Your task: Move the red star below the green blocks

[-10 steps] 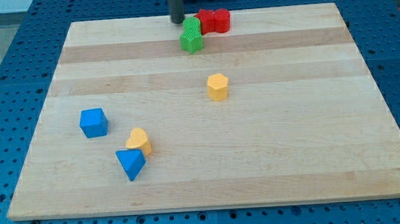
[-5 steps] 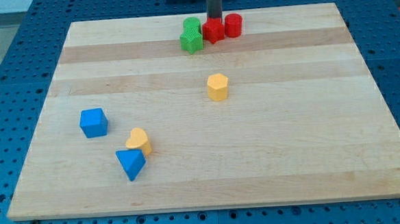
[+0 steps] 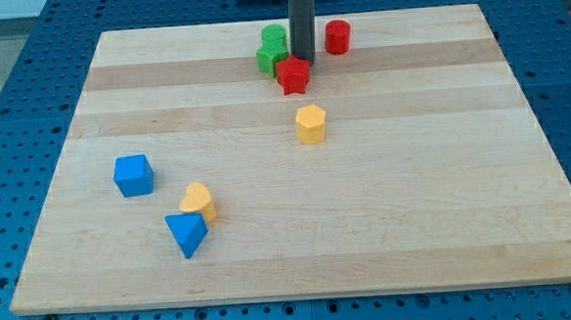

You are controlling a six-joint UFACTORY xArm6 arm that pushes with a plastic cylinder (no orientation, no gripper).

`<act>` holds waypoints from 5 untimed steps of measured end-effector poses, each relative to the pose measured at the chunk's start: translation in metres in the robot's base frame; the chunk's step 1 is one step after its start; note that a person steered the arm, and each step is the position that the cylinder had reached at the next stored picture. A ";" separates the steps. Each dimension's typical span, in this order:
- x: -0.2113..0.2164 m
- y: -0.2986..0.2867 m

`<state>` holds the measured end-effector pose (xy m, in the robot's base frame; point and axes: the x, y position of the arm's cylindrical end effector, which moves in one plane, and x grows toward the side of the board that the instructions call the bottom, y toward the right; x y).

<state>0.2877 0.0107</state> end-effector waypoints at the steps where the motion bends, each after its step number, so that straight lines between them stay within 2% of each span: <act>1: 0.004 -0.010; 3: 0.059 -0.011; 5: 0.067 -0.004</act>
